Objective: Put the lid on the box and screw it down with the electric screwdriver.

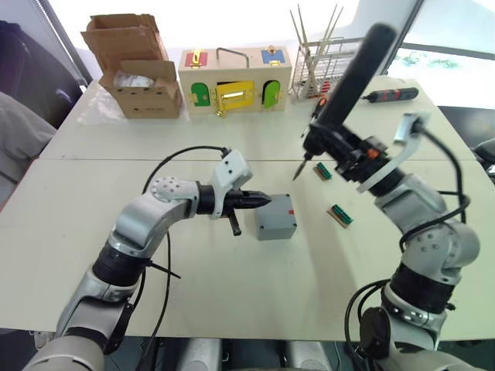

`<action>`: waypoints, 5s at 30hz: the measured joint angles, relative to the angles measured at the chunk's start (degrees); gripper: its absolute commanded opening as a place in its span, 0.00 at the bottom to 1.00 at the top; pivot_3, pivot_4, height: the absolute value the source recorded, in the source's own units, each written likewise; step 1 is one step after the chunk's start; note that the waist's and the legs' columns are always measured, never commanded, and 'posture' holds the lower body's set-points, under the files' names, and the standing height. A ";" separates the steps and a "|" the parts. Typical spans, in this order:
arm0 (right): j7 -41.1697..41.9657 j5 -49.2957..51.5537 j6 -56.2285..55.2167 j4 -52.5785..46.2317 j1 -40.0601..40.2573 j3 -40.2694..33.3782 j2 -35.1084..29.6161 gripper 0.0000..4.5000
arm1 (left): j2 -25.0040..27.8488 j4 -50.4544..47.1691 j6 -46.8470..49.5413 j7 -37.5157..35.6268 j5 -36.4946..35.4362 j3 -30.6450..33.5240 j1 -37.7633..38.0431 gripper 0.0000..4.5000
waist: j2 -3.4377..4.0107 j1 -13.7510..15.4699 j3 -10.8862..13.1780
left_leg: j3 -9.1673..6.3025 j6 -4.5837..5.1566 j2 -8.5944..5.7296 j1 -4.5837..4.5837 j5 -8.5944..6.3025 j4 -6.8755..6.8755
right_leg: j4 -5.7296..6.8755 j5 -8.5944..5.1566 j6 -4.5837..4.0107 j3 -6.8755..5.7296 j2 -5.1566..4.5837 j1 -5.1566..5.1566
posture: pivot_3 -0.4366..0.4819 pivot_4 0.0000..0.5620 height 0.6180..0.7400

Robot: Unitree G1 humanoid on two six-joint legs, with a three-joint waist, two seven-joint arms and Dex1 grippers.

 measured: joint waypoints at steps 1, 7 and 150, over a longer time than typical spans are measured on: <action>0.01 0.00 -0.77 0.00 0.52 0.97 -0.39 0.39 | 0.08 0.42 -0.03 -0.32 0.44 -0.66 -0.06 0.00 | 0.00 -0.04 0.00 | -0.01 0.00 0.00 0.00 0.00 -0.04 | 0.00 0.00 0.00 0.00 0.00 -0.01 | 0.48 0.27 1.00; 0.18 -0.23 -6.16 0.18 3.03 4.92 -3.15 0.39 | 0.20 3.00 -3.90 -1.19 3.84 -3.49 -0.12 0.00 | -0.01 0.04 0.00 | -0.04 0.00 0.01 0.01 0.00 -0.03 | -0.06 0.00 0.00 -0.02 0.00 0.05 | 0.48 0.27 1.00; 1.08 -8.16 -26.15 5.32 11.15 19.57 -9.31 0.39 | -1.93 4.05 -3.97 -2.98 9.83 -6.11 0.67 0.00 | -0.96 0.07 -1.09 | -0.12 0.63 0.16 1.48 -0.43 -0.59 | -0.85 -0.05 -0.07 0.00 -0.09 1.50 | 0.48 0.27 1.00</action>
